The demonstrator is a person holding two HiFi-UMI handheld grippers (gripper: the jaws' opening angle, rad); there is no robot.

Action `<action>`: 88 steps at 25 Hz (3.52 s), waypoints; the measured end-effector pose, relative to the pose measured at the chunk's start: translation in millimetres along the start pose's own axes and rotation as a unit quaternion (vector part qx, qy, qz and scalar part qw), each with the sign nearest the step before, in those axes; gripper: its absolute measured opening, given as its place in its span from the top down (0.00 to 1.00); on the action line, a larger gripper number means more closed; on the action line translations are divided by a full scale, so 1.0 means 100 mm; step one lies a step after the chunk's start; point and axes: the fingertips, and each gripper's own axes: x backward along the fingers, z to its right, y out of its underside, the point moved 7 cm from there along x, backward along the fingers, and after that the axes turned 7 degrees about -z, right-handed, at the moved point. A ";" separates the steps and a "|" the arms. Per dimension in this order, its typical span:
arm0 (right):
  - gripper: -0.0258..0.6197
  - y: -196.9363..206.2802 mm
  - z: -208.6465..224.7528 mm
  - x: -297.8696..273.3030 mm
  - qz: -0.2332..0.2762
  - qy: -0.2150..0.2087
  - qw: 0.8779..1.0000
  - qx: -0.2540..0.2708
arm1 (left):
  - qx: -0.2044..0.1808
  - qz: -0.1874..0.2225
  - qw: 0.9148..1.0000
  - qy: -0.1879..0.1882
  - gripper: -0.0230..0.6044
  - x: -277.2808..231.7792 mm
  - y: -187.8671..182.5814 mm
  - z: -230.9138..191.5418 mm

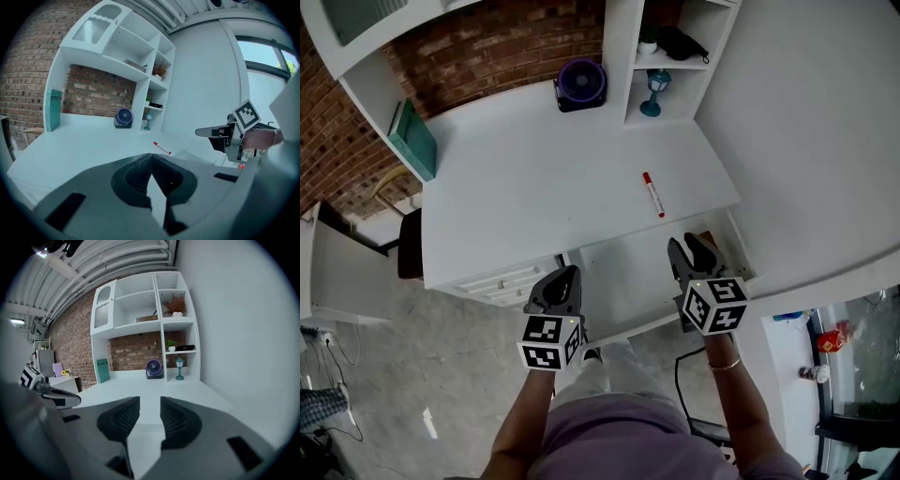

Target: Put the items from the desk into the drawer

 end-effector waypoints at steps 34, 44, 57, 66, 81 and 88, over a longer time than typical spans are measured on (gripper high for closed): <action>0.76 -0.03 0.71 -1.85 -0.132 -0.024 0.990 0.043 | 0.065 -0.024 0.993 -0.091 0.97 -0.61 -0.10 -0.42; 0.76 0.13 0.78 -2.17 -0.172 -0.020 0.984 0.049 | 0.084 -0.030 0.989 -0.117 0.97 -0.58 -0.02 -0.48; 0.77 0.27 0.83 -2.32 -0.204 -0.009 0.977 0.069 | 0.092 -0.036 0.986 -0.133 0.97 -0.53 0.05 -0.50; 0.81 0.32 0.83 -2.37 -0.220 -0.008 0.972 0.077 | 0.096 -0.041 0.985 -0.139 0.97 -0.52 0.09 -0.52; 0.85 0.31 0.81 -2.34 -0.218 -0.013 0.973 0.080 | 0.095 -0.040 0.985 -0.139 0.97 -0.45 0.09 -0.51; 0.85 0.25 0.72 -2.13 -0.180 -0.031 0.980 0.074 | 0.086 -0.039 0.987 -0.132 0.97 -0.41 0.08 -0.49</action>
